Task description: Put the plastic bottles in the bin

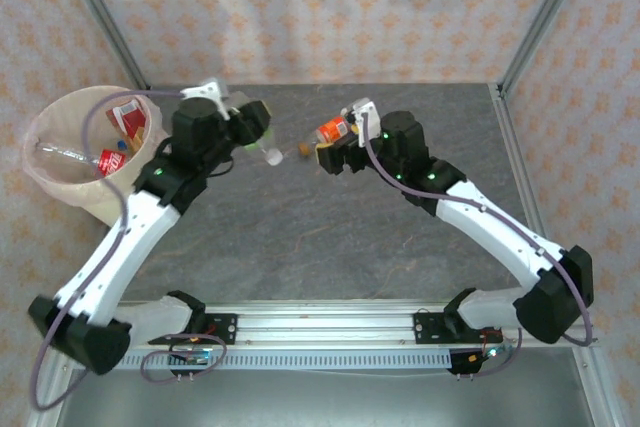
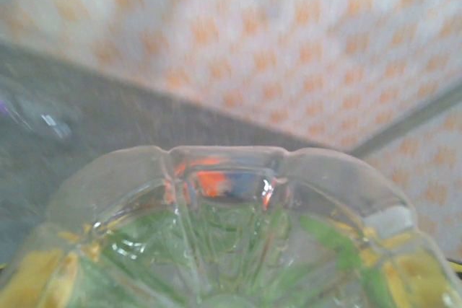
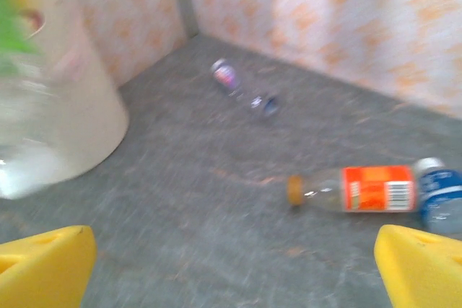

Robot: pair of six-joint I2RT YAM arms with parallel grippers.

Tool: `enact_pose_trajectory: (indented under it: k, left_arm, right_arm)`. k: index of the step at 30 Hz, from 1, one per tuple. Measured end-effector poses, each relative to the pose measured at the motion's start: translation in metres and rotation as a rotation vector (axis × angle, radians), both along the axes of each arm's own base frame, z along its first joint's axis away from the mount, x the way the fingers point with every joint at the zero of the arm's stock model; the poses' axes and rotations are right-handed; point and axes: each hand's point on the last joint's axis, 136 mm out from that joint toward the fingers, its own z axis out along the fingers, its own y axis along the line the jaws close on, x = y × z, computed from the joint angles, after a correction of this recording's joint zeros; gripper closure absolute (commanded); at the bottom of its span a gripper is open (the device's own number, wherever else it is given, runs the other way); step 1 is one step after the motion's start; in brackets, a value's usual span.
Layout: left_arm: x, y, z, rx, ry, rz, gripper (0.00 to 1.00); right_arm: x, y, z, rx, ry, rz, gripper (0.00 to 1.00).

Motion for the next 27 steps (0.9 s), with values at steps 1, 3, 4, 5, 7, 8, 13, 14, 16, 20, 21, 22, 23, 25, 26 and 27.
enact_pose_trajectory:
  k: [1, 3, 4, 5, 7, 8, 13, 14, 16, 20, 21, 22, 23, 25, 26, 27]
  left_arm:
    - [-0.008, 0.013, 0.018, 0.016, -0.047, 0.044, 0.37]
    - [-0.025, 0.041, 0.047, 0.049, -0.124, 0.146, 0.37]
    - [-0.032, 0.054, 0.056, 0.063, -0.149, 0.191, 0.36]
    - [-0.039, 0.067, 0.062, 0.08, -0.168, 0.244, 0.36]
    - [-0.048, 0.093, 0.07, 0.122, -0.186, 0.347, 0.36]
    - [-0.052, 0.109, 0.072, 0.15, -0.187, 0.412, 0.36]
    - [-0.069, 0.185, 0.08, 0.263, -0.167, 0.741, 0.36]
    - [-0.073, 0.206, 0.079, 0.281, -0.151, 0.82, 0.36]
    - [-0.078, 0.239, 0.08, 0.294, -0.123, 0.943, 0.36]
    - [-0.072, 0.288, 0.083, 0.309, -0.067, 1.104, 0.36]
    - [-0.067, 0.297, 0.082, 0.315, -0.05, 1.125, 0.36]
    - [-0.063, 0.303, 0.08, 0.319, -0.035, 1.139, 0.36]
    - [-0.058, 0.311, 0.077, 0.324, -0.017, 1.151, 0.36]
    - [-0.05, 0.326, 0.07, 0.328, 0.017, 1.175, 0.35]
    - [-0.047, 0.334, 0.068, 0.33, 0.032, 1.194, 0.35]
    - [-0.044, 0.343, 0.065, 0.331, 0.048, 1.211, 0.34]
  right_arm:
    - [0.005, -0.006, 0.003, 0.009, -0.015, -0.046, 0.01]
    - [0.016, -0.021, 0.007, 0.032, -0.044, -0.157, 0.01]
    - [0.021, -0.028, 0.006, 0.039, -0.05, -0.207, 0.01]
    - [0.026, -0.037, 0.003, 0.043, -0.053, -0.268, 0.01]
    - [0.032, -0.052, -0.001, 0.045, -0.048, -0.361, 0.01]
    - [0.036, -0.059, -0.001, 0.048, -0.049, -0.405, 0.01]
    - [0.041, -0.078, 0.005, 0.079, -0.06, -0.515, 0.01]
    - [0.04, -0.08, 0.007, 0.089, -0.062, -0.526, 0.01]
    - [0.038, -0.085, 0.009, 0.1, -0.066, -0.545, 0.01]
    - [0.038, -0.093, 0.011, 0.108, -0.072, -0.581, 0.01]
    - [0.039, -0.093, 0.011, 0.107, -0.073, -0.584, 0.01]
    - [0.039, -0.094, 0.011, 0.107, -0.072, -0.586, 0.01]
    - [0.039, -0.094, 0.01, 0.105, -0.071, -0.586, 0.01]
    - [0.039, -0.094, 0.009, 0.101, -0.068, -0.586, 0.01]
    - [0.038, -0.094, 0.009, 0.1, -0.067, -0.585, 0.01]
    - [0.038, -0.094, 0.009, 0.099, -0.067, -0.585, 0.01]
